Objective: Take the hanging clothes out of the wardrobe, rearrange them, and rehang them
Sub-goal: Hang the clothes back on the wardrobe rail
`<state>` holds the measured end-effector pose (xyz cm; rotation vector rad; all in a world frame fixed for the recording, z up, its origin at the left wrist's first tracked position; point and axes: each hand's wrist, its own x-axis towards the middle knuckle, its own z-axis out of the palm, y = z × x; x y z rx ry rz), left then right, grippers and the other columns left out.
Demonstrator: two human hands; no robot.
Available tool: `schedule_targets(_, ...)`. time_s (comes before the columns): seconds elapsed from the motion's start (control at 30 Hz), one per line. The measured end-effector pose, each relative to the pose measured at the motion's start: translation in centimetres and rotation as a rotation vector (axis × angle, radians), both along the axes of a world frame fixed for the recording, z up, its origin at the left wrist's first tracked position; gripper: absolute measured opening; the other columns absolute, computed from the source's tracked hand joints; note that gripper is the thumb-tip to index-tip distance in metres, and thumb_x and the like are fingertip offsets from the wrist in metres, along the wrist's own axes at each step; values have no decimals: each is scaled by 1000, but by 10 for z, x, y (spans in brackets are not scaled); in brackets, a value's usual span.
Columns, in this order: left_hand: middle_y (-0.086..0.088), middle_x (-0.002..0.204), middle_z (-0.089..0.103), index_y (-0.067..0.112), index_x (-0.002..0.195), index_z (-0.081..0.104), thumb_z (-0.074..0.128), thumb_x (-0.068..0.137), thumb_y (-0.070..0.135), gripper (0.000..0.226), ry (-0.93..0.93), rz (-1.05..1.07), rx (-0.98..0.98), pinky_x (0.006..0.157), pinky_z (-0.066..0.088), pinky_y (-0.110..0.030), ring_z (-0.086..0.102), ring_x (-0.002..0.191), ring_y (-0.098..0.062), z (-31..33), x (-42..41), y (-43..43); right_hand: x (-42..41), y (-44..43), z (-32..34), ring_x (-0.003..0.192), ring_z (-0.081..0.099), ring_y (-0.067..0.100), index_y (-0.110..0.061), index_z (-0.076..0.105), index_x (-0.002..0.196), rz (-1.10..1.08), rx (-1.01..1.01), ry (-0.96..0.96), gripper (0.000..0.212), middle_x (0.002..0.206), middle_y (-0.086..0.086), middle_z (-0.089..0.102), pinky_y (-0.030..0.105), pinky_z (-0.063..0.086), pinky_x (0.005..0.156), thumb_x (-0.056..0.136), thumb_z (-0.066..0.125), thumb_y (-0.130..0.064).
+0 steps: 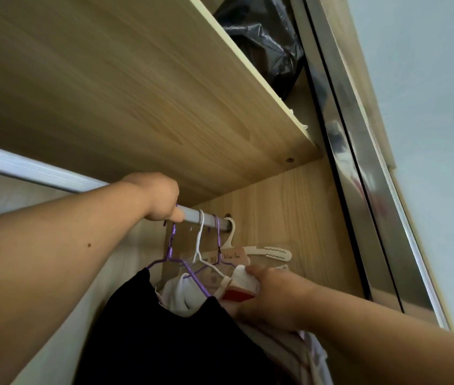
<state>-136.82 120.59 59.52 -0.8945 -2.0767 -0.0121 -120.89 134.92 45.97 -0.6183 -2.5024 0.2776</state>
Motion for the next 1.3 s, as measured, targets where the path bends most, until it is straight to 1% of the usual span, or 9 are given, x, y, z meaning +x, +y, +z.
schedule_targets(0.17,2,135,49,31,133,47,54,82,61,60,174,-297,188,91,44,-35,50,119,-23,-30,9,7,17,-1,-5,127,41,21,-38,7,147,-24,290,265,92,144,1,35,31,36,102,77,61,-64)
schedule_targets(0.27,-1,138,49,25,134,50,57,80,45,58,358,-735,299,99,42,-38,47,124,-24,-69,42,14,40,-4,-10,135,28,23,-33,6,149,-128,681,369,85,149,2,26,37,26,111,83,55,-56)
schedule_targets(0.4,-4,141,47,20,135,49,47,72,45,69,435,-874,272,103,41,-41,45,127,-25,-121,100,25,79,-15,-21,145,11,24,-21,12,150,-204,877,356,73,157,8,17,36,3,114,88,40,-48)
schedule_targets(0.5,-7,148,38,19,140,43,55,74,45,72,423,-877,243,107,34,-43,38,134,-28,-143,139,33,112,-28,-31,146,12,24,-19,20,149,-213,847,337,72,155,6,22,43,12,120,84,29,-49)
schedule_targets(0.73,0,156,24,25,150,18,39,79,61,82,287,-934,173,106,9,-33,25,142,-22,-184,244,66,235,-21,-75,146,-14,19,-31,-9,148,-504,702,188,82,159,-3,-9,38,-2,117,90,44,-55)
schedule_targets(0.8,-3,152,35,21,148,28,40,79,61,80,300,-943,89,105,18,-34,37,137,-24,-202,282,76,285,-20,-94,145,-14,18,-32,-10,147,-595,678,125,83,159,-4,-10,36,-4,115,89,44,-57)
schedule_targets(0.9,-9,143,46,14,142,41,45,75,56,80,274,-1095,7,99,42,-41,48,128,-26,-235,351,92,372,-27,-133,146,-10,17,-37,-8,146,-722,586,17,82,158,-5,-8,41,0,116,87,46,-58)
schedule_targets(1.03,-1,158,6,25,151,1,31,81,62,85,93,-1277,-179,114,18,-41,11,144,-19,-297,471,108,503,-48,-201,145,5,19,-41,-2,145,-844,400,-221,80,157,-4,-4,45,13,117,86,49,-56)
schedule_targets(1.3,-1,159,1,27,151,1,43,86,55,82,-168,-1579,-538,114,15,-47,5,144,-21,-441,725,72,734,-148,-329,140,21,23,-37,13,147,-1169,34,-411,77,156,-2,9,44,23,111,84,55,-51)
